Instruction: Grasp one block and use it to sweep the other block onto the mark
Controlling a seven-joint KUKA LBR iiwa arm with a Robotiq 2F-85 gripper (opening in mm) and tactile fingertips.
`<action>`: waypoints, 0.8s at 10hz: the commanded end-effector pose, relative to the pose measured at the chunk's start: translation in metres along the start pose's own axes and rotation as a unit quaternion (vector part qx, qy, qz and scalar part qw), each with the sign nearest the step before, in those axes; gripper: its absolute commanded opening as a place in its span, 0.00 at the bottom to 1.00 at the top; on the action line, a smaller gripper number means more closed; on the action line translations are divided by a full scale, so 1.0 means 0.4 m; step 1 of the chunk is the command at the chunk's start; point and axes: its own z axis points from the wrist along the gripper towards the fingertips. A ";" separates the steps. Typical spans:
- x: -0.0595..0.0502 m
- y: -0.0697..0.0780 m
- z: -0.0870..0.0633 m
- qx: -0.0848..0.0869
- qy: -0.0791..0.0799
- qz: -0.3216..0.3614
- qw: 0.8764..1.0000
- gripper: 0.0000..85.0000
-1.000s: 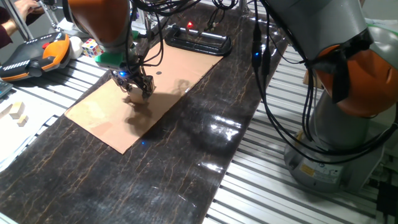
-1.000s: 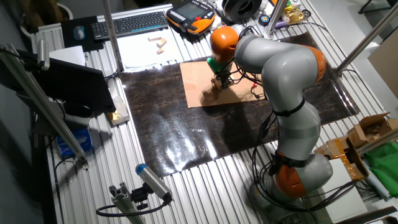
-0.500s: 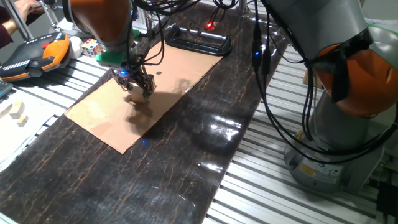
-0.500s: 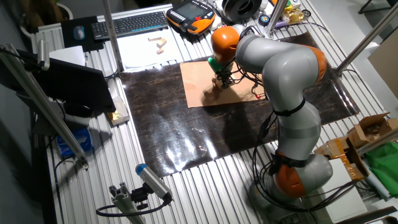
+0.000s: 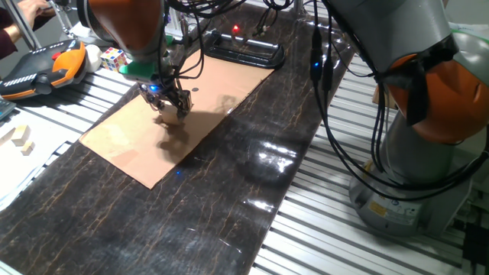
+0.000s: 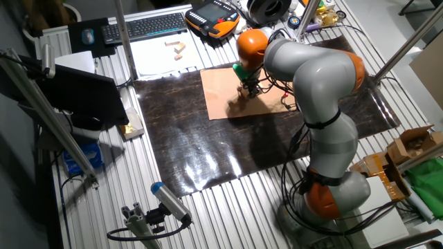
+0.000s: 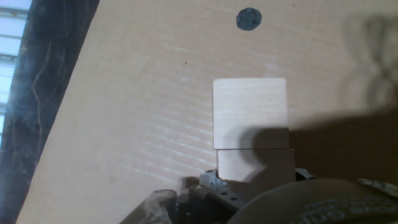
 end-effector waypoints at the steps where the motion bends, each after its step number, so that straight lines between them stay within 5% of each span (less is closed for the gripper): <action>1: -0.002 -0.002 0.002 0.001 0.000 0.000 1.000 0.01; 8: -0.025 -0.009 0.007 0.000 -0.006 0.001 1.000 0.01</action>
